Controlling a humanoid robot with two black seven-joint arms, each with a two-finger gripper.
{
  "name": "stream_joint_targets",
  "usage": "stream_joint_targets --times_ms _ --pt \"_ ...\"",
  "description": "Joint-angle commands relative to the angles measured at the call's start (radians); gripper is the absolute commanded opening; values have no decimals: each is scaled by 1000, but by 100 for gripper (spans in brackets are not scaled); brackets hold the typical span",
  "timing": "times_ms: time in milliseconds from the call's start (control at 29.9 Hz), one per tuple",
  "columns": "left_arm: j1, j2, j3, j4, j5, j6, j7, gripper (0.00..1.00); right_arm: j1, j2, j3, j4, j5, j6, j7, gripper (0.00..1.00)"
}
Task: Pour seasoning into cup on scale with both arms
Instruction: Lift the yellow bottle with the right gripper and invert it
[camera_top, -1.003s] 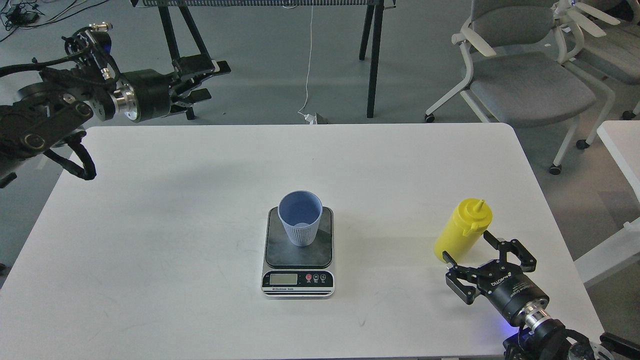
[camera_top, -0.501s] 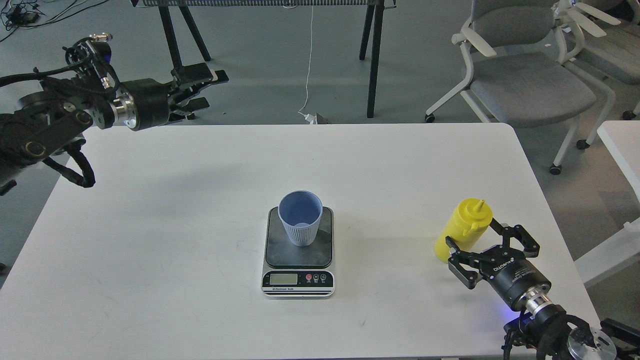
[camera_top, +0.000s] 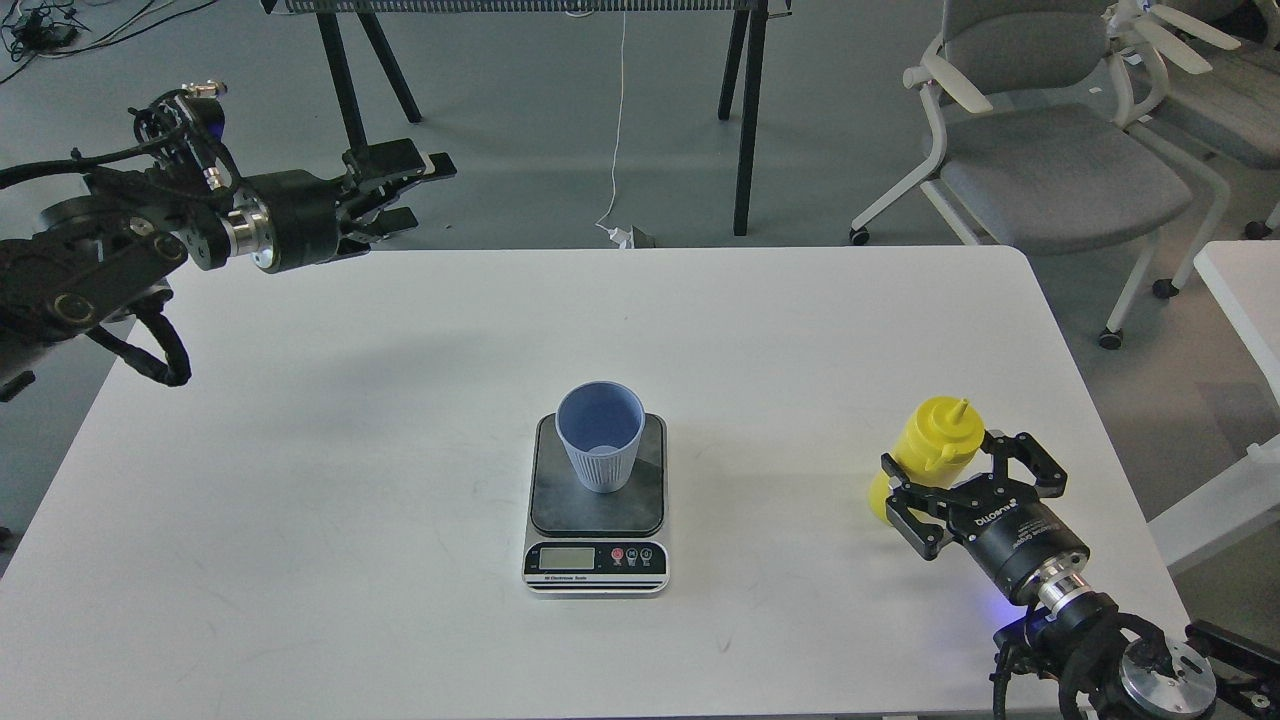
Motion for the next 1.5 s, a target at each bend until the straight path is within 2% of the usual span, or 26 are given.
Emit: stream_joint_targets --times_ms 0,100,134,468,735,903,1137,1304,1471 --pt "4 1 0 0 0 0 0 99 -9 4 -4 6 -6 0 1 45" --pt "4 0 -1 0 -2 0 0 99 -12 9 -4 2 -6 0 5 15" --pt "5 -2 -1 0 0 0 0 99 -12 9 -6 2 -6 0 5 13" --pt "5 0 -3 0 -5 0 0 99 -28 -15 45 55 0 0 23 5" --pt "5 -8 -3 0 -5 0 0 99 10 -213 176 124 -8 0 20 4" --pt "4 -5 -3 -2 -5 0 0 99 249 -360 177 123 -110 0 12 4" --pt "5 -8 -3 0 -5 0 0 99 510 -353 158 164 -463 0 3 4" --pt "5 -3 -3 0 -5 0 0 99 632 -252 39 256 -676 -206 5 4" --pt "5 -2 -3 0 -5 0 0 99 762 -174 -139 276 -874 -395 5 4"
